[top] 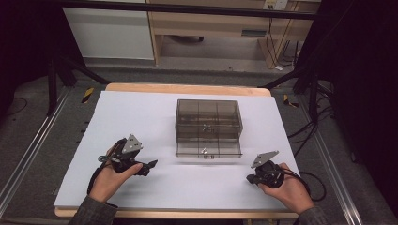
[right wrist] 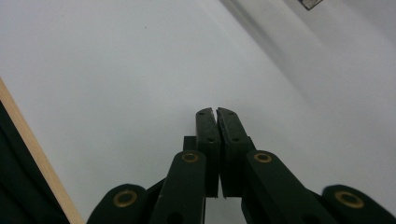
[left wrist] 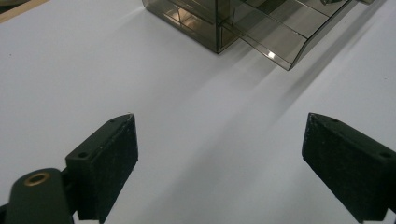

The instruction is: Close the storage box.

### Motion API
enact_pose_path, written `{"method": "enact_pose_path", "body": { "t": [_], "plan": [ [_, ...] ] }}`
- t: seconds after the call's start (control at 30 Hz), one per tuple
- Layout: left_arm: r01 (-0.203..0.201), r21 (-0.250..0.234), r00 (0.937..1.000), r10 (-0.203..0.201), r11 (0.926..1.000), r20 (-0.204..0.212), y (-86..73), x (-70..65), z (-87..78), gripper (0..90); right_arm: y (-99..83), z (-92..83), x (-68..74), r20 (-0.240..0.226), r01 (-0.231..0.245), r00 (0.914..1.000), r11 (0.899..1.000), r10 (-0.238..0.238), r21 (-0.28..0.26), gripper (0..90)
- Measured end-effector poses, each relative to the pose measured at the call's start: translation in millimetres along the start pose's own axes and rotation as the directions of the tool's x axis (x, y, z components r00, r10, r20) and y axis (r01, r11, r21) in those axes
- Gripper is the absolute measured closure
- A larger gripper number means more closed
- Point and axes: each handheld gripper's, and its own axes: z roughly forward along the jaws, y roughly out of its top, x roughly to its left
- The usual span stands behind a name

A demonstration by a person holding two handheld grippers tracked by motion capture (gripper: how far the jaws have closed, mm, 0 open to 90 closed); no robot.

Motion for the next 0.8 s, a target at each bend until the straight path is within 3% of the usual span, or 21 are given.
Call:
{"method": "enact_pose_path", "body": {
  "t": [0.53,0.8],
  "plan": [
    [0.008,-0.002,1.0000,-0.008,1.0000,-0.005,-2.0,3.0,0.2,10.4,3.7,-5.8,-3.7,-0.004,-0.013,0.9999,0.999,0.013,-0.037,88.8],
    [0.013,0.007,0.9999,-0.013,0.9999,-0.011,-5.4,4.9,2.8,10.5,11.5,-16.3,-10.1,0.006,-0.029,0.9995,0.994,0.030,-0.102,88.8]
  ]
}}
